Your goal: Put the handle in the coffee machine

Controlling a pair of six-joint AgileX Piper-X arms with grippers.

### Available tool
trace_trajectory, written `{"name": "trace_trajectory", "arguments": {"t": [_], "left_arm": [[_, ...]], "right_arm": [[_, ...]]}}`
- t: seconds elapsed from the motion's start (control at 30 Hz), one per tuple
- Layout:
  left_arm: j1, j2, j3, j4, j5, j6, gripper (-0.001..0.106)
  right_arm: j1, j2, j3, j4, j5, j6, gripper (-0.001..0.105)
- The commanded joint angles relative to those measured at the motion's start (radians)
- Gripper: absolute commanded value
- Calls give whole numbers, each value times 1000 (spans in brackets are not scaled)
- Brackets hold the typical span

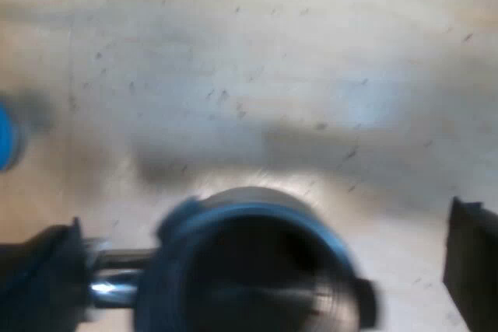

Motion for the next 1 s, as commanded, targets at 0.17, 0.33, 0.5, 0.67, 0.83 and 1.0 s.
{"name": "trace_trajectory", "arguments": {"t": [0.17, 0.33, 0.5, 0.67, 0.83, 1.0], "left_arm": [[97, -17, -10, 1, 40, 38, 0], [202, -17, -10, 33, 82, 58, 0], [344, -17, -10, 33, 123, 60, 0], [431, -17, -10, 33, 138, 77, 0], [567, -13, -19, 30, 185, 124, 0], [629, 35, -49, 37, 219, 143, 0]], "right_arm": [[10, -12, -60, -6, 32, -54, 102], [57, -15, -103, -8, 160, -71, 102], [160, -15, -103, -17, 283, -63, 102], [253, -15, -103, -49, 418, -64, 88], [293, -15, -103, -162, 489, -64, 55], [293, 4, -103, -299, 492, -72, 54]]}}
